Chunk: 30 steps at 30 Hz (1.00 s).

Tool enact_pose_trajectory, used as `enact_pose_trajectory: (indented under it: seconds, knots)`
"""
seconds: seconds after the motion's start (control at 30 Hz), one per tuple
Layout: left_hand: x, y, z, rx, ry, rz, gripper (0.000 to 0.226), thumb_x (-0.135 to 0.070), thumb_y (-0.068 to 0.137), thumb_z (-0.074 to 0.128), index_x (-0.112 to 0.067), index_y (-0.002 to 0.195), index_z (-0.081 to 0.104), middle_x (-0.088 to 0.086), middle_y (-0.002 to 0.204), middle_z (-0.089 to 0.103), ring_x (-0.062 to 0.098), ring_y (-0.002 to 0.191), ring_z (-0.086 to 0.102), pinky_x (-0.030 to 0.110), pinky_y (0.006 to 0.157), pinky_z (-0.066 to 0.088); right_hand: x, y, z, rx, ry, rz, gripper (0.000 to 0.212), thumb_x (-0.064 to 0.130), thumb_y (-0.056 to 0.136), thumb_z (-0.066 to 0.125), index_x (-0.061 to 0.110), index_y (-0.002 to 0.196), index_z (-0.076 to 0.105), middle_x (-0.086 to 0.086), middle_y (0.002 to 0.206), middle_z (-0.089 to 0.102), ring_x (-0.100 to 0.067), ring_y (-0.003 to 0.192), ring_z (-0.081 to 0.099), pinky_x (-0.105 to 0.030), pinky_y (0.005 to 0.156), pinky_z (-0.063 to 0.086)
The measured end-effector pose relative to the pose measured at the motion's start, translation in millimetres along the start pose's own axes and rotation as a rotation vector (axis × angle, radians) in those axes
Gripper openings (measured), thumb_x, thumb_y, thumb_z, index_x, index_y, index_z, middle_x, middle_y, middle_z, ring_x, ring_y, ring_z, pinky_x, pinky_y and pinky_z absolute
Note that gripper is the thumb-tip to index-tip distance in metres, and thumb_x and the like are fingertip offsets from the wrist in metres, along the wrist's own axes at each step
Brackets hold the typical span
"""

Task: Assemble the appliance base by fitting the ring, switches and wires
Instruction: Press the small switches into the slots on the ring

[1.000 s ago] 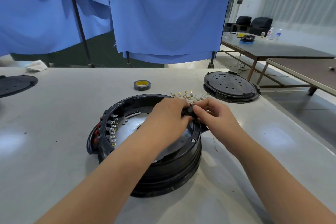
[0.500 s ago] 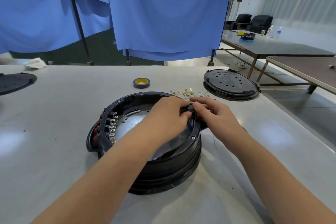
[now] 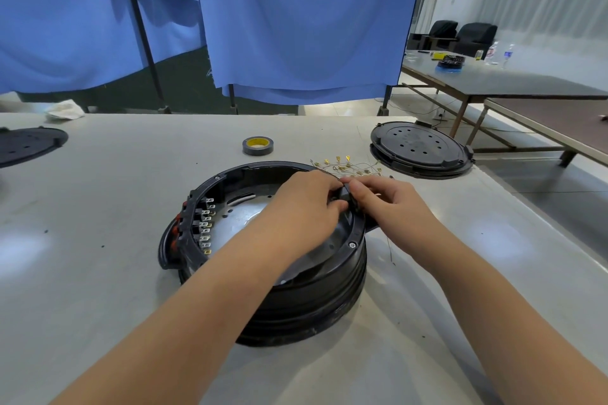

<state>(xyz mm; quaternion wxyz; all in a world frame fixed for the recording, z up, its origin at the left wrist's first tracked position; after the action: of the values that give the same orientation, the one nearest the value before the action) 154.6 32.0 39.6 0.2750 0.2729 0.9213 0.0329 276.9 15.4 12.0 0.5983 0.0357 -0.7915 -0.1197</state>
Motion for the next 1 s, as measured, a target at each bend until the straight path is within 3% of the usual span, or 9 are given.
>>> enact_pose_trajectory:
  seconds: [0.1, 0.27, 0.43, 0.67, 0.77, 0.87, 1.0]
  knots:
    - [-1.6, -0.4, 3.4, -0.005, 0.018, 0.004, 0.023, -0.022, 0.095, 0.054, -0.015, 0.116, 0.062, 0.005, 0.109, 0.066, 0.020, 0.098, 0.059, 0.031, 0.087, 0.047, 2.0, 0.6, 1.3, -0.014, -0.067, -0.021, 0.016, 0.028, 0.096, 0.054, 0.035, 0.093, 0.068, 0.008, 0.081, 0.070, -0.001, 0.069, 0.064, -0.021, 0.058, 0.055]
    - [-0.4, -0.3, 3.6, 0.003, -0.026, -0.016, 0.028, -0.021, 0.094, 0.056, -0.014, 0.120, 0.063, 0.005, 0.110, 0.067, 0.020, 0.100, 0.061, 0.039, 0.092, 0.049, 4.6, 0.6, 1.9, -0.014, -0.092, -0.030, 0.019, 0.027, 0.097, 0.052, 0.037, 0.089, 0.066, 0.009, 0.082, 0.065, 0.002, 0.066, 0.061, -0.018, 0.055, 0.053]
    - [-0.1, -1.0, 3.2, -0.010, -0.033, -0.015, 0.025, -0.021, 0.094, 0.056, -0.014, 0.116, 0.064, 0.005, 0.106, 0.067, 0.020, 0.097, 0.061, 0.039, 0.090, 0.049, 3.0, 2.8, 2.0, -0.012, -0.125, -0.015, 0.018, 0.026, 0.098, 0.048, 0.033, 0.094, 0.065, 0.006, 0.089, 0.065, -0.008, 0.073, 0.062, -0.019, 0.055, 0.052]
    - [-3.8, -0.5, 2.2, -0.027, 0.009, 0.012, 0.024, -0.022, 0.095, 0.054, -0.013, 0.116, 0.063, 0.004, 0.106, 0.066, 0.018, 0.097, 0.060, 0.037, 0.089, 0.049, 2.3, 4.9, 1.8, -0.025, -0.159, 0.003, 0.021, 0.022, 0.098, 0.045, 0.032, 0.093, 0.063, -0.002, 0.094, 0.065, -0.010, 0.073, 0.060, -0.018, 0.054, 0.050]
    - [-4.7, -1.3, 1.7, -0.022, 0.017, 0.018, 0.025, -0.022, 0.095, 0.053, -0.013, 0.116, 0.063, 0.004, 0.107, 0.066, 0.019, 0.098, 0.060, 0.038, 0.089, 0.049, 2.1, 5.5, 1.8, -0.032, -0.181, -0.006, 0.019, 0.022, 0.099, 0.045, 0.027, 0.096, 0.063, 0.002, 0.089, 0.065, -0.005, 0.072, 0.058, -0.020, 0.058, 0.049]
    - [-5.9, -1.4, 1.6, -0.022, 0.038, 0.026, 0.024, -0.021, 0.095, 0.053, -0.013, 0.115, 0.063, 0.004, 0.106, 0.066, 0.019, 0.096, 0.059, 0.034, 0.087, 0.048, 4.7, 5.3, 3.8, -0.040, -0.258, -0.047, 0.018, 0.025, 0.099, 0.045, 0.027, 0.090, 0.060, 0.012, 0.078, 0.060, 0.007, 0.064, 0.052, -0.008, 0.057, 0.037]
    - [-8.0, -1.1, 1.0, -0.031, 0.057, 0.037, 0.022, -0.019, 0.096, 0.051, -0.014, 0.114, 0.063, 0.005, 0.107, 0.065, 0.021, 0.098, 0.058, 0.030, 0.084, 0.044, 7.9, 3.8, 7.1, -0.027, -0.341, -0.099, 0.022, 0.027, 0.100, 0.043, 0.030, 0.080, 0.052, 0.015, 0.076, 0.054, 0.013, 0.064, 0.050, -0.006, 0.058, 0.036]
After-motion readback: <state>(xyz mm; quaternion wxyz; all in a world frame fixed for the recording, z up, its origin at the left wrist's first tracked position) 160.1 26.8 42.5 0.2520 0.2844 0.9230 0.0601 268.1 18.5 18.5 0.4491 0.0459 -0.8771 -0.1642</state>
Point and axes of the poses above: each hand's wrist, its own y-axis towards the middle knuckle, its own z-axis out of the palm, x = y × z, the point moved 7 cm from there along y, towards the middle knuckle
